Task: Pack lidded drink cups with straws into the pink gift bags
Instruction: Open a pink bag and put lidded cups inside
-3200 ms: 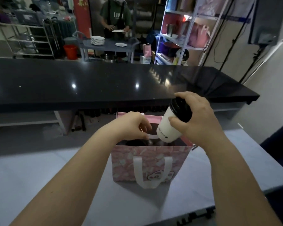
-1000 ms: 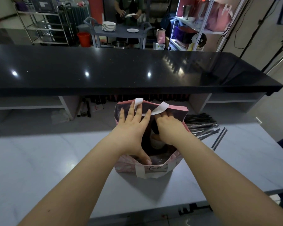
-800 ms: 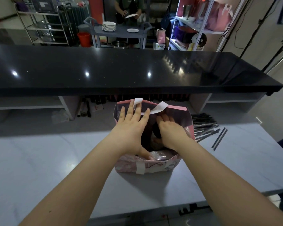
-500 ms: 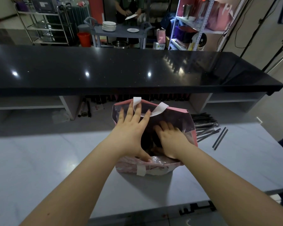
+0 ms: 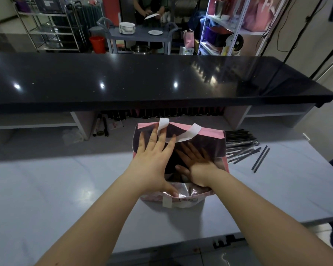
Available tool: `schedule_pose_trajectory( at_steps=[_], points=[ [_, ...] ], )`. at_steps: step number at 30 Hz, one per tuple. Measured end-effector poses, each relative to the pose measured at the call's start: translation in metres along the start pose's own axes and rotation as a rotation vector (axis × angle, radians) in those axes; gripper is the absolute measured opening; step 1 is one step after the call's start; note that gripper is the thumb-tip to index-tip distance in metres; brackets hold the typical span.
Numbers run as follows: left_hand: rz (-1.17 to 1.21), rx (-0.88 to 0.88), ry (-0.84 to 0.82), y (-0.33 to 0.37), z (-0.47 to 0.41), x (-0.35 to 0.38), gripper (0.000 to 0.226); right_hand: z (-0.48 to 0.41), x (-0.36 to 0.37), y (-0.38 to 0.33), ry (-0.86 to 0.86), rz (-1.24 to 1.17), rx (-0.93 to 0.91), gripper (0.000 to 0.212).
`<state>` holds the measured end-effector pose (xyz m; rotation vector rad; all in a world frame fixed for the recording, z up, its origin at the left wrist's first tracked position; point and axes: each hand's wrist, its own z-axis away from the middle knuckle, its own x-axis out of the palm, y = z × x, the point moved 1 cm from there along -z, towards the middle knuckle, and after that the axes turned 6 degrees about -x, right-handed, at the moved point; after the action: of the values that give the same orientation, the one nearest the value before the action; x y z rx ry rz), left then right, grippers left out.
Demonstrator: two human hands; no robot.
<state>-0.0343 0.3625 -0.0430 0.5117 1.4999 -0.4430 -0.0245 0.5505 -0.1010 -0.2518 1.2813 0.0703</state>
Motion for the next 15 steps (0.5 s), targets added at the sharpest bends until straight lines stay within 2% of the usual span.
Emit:
schedule_pose_trajectory(
  at_steps=[4, 7, 10, 13, 15],
  points=[
    [0.048, -0.004, 0.02, -0.001, -0.002, -0.004, 0.144, 0.0, -0.004, -0.001, -0.071, -0.02, 0.022, 0.065],
    [0.085, -0.001, 0.045, -0.001, -0.004, -0.016, 0.132, 0.003, -0.032, -0.004, -0.098, -0.113, 0.029, 0.072],
    [0.126, -0.009, 0.081, -0.002, -0.006, -0.032, 0.105, 0.01, -0.076, -0.008, -0.02, -0.195, 0.039, 0.071],
    [0.15, -0.006, 0.161, -0.003, -0.007, -0.051, 0.075, 0.031, -0.111, -0.01, -0.004, -0.101, 0.081, 0.057],
    [0.171, 0.021, 0.232, 0.0, -0.01, -0.063, 0.061, 0.049, -0.129, -0.009, 0.079, -0.082, 0.103, 0.05]
  ],
)
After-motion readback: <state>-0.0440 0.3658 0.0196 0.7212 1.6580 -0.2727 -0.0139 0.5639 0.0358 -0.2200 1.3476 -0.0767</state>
